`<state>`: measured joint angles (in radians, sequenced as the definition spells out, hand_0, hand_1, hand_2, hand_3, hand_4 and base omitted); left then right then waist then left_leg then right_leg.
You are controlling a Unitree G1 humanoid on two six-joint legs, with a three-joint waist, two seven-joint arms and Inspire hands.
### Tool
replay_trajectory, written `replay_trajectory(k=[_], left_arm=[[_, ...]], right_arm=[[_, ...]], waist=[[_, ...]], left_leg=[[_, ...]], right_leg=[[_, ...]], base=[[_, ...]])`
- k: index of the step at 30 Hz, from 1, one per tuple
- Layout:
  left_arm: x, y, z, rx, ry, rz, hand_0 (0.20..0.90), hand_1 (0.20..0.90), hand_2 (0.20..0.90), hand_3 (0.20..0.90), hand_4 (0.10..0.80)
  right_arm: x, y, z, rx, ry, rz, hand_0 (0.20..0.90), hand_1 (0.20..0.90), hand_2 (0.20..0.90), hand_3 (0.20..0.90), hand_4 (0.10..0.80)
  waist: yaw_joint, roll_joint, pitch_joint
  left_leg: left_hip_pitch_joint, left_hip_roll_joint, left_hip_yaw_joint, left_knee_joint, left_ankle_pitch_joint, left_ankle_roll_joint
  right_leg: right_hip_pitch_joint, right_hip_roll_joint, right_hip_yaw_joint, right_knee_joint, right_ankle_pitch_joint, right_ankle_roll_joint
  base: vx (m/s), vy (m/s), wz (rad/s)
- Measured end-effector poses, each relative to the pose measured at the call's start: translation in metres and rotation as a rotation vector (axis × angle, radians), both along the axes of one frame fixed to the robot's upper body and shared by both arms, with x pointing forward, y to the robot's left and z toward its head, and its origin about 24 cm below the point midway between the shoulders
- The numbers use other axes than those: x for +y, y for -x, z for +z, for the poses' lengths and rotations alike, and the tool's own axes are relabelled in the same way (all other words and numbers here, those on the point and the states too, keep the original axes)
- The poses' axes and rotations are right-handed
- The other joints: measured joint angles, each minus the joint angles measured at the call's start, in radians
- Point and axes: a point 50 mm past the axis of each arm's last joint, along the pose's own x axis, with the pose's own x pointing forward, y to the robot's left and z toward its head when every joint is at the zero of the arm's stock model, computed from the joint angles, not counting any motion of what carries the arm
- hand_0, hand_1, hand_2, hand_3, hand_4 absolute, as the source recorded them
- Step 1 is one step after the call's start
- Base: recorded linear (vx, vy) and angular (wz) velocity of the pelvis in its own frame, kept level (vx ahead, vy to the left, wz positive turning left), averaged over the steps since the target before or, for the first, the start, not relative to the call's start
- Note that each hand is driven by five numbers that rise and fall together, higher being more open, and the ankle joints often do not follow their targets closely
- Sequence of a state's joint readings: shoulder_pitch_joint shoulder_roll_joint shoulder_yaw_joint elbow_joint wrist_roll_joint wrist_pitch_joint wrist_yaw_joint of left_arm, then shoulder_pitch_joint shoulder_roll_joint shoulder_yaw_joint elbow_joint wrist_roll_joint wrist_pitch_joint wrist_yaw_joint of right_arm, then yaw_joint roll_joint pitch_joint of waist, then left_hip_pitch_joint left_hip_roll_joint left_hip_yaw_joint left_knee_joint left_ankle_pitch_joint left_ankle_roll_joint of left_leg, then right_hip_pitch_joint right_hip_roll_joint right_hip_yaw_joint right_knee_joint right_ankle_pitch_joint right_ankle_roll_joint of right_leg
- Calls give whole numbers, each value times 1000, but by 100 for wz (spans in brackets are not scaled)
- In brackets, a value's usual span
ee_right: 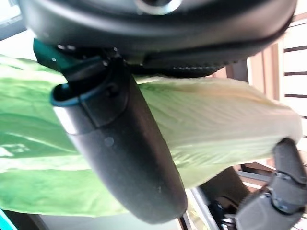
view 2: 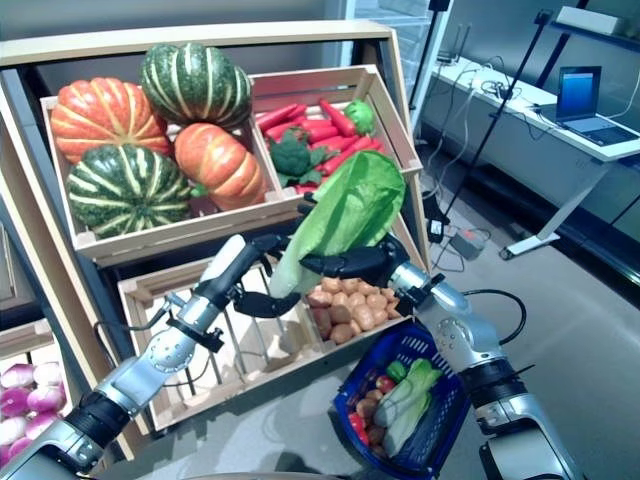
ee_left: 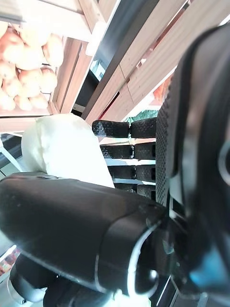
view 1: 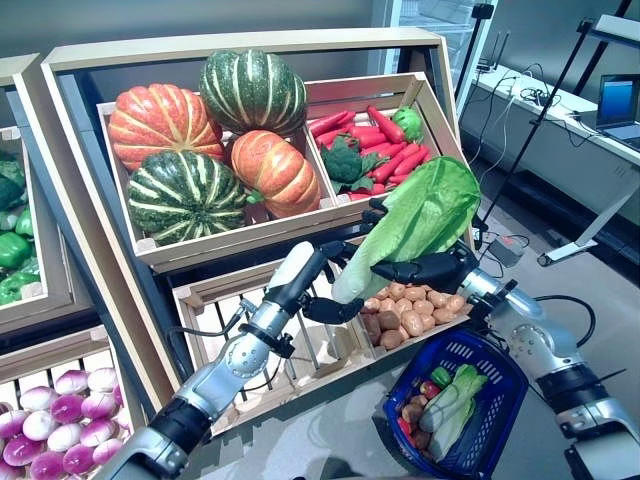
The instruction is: Put vegetables into the basket
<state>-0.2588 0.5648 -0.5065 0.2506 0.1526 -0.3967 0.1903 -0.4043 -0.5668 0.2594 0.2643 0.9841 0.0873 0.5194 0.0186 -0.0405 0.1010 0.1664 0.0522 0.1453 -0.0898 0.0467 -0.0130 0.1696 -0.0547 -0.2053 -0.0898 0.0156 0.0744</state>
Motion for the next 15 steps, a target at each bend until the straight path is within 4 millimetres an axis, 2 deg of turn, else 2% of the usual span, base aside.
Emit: replay_trajectory(k=[15], left_arm=[[0,2,-16,62,-25,6,300,300,300,300,400]], right_arm=[[-2,-1,-1,11,-6,-34,900,900,900,900,800]], waist=[[-1,0,0]], left_leg=[[-1,0,1,0,0,0]], right_leg=[[-1,-1,1,0,0,0]], base=[[0,0,0]])
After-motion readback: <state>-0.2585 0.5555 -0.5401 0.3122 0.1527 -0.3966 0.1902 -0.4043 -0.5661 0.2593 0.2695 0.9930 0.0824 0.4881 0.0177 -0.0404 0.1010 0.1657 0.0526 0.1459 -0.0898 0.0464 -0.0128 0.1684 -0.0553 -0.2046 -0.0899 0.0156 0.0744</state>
